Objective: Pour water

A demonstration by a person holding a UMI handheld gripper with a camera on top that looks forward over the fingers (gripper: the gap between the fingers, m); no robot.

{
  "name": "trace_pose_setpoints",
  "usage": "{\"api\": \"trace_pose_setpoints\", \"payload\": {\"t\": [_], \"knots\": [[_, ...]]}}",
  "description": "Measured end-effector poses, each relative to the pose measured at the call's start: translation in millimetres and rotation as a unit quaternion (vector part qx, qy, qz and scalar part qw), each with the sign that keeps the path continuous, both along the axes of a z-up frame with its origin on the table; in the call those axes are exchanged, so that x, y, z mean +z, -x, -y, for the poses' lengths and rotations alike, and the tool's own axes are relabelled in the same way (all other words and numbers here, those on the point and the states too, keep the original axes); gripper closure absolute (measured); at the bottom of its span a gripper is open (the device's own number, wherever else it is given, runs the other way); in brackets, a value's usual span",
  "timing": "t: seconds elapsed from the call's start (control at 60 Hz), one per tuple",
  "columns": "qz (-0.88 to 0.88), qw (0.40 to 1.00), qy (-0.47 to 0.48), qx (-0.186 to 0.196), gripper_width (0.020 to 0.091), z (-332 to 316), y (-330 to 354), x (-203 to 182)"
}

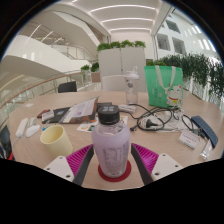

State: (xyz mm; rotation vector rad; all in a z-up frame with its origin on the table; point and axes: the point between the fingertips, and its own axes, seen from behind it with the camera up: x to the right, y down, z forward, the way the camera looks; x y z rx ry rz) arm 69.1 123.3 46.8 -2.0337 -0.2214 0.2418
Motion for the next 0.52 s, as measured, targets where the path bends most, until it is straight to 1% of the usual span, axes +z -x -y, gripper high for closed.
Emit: {"api": "trace_pose_setpoints", "payload": {"t": [0.017, 0.033, 0.1, 0.167, 0.433, 0.517], "knots": [[-0.002, 1.000, 0.001, -0.003, 0.0256, 4.3, -0.8, 2.4], [-0.003, 1.000, 0.003, -0.006, 0.0253, 5.4, -1.1, 2.6], [-0.003, 1.000, 0.006, -0.010, 0.0269, 33.8, -4.2, 12.8], [0.008, 1.000, 0.013, -0.026, 0.0266, 62.4, -9.2, 22.3], [0.065, 0.997, -0.010, -0.048, 0.0266, 193.7, 20.7, 93.5], [0.094, 0.994, -0.015, -0.061, 0.0259, 238.8, 35.4, 114.6]]}}
